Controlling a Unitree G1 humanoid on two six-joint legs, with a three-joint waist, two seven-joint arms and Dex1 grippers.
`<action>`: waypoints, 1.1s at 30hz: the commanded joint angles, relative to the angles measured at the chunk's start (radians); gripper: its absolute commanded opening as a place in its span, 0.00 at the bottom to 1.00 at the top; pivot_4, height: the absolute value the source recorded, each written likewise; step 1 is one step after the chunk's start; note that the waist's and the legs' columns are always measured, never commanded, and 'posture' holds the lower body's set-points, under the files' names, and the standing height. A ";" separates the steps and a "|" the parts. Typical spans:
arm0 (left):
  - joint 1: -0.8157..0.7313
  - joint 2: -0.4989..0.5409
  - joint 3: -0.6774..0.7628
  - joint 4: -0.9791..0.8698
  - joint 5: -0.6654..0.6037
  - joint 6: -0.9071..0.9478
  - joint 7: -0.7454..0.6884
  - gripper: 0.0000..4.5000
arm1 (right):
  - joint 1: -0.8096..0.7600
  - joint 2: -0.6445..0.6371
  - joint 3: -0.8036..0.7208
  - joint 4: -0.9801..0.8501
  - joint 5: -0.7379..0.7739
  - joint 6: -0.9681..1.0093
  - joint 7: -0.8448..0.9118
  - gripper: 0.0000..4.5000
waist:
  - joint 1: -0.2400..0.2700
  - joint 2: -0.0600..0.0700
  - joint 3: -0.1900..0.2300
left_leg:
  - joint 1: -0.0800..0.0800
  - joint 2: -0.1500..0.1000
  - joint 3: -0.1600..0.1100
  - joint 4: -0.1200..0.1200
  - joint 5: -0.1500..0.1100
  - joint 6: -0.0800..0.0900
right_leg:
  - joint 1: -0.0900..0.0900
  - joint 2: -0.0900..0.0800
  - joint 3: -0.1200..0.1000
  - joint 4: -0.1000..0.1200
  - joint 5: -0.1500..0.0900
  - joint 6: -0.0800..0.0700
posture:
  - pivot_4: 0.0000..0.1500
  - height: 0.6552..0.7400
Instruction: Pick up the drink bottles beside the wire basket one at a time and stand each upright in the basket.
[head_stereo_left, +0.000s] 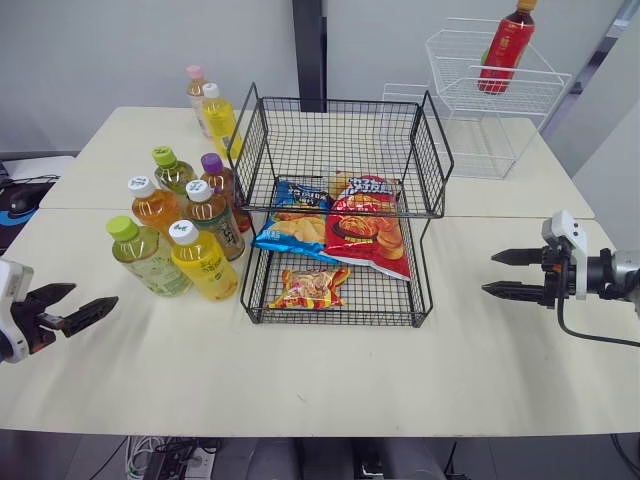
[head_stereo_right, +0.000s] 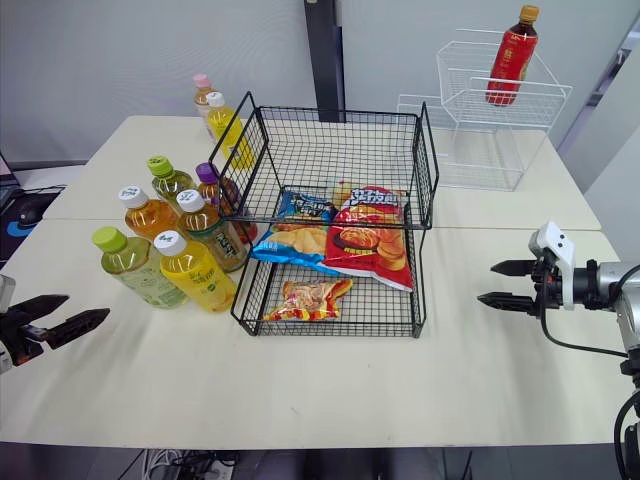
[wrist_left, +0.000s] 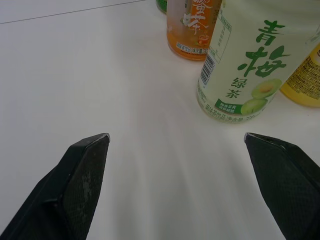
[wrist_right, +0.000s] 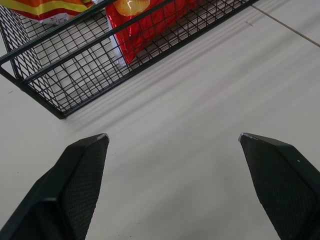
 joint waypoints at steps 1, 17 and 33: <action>-0.012 0.013 0.008 -0.003 0.006 -0.006 -0.009 1.00 | 0.008 -0.011 -0.033 -0.036 0.004 -0.022 -0.015 1.00 | 0.000 0.000 0.000 | 0.000 0.000 0.000 0.000 0.000 0.000 | 0.000 0.000 0.000 0.000 0.000 0.000 | 1.00 1.00; -0.020 -0.085 0.028 0.029 0.037 -0.051 0.074 1.00 | 0.259 -0.015 -0.227 -0.497 0.200 0.088 -0.110 1.00 | 0.003 0.000 0.000 | 0.000 0.000 0.000 0.000 0.000 0.000 | 0.000 0.000 0.000 0.000 0.000 0.000 | 1.00 1.00; -0.107 -0.155 -0.017 0.095 0.071 -0.114 0.160 1.00 | -0.114 0.043 -0.220 -0.909 0.770 0.486 -0.389 1.00 | 0.004 -0.003 -0.002 | -0.001 0.000 -0.001 0.000 0.000 0.001 | 0.000 0.000 0.000 0.000 0.000 0.000 | 1.00 1.00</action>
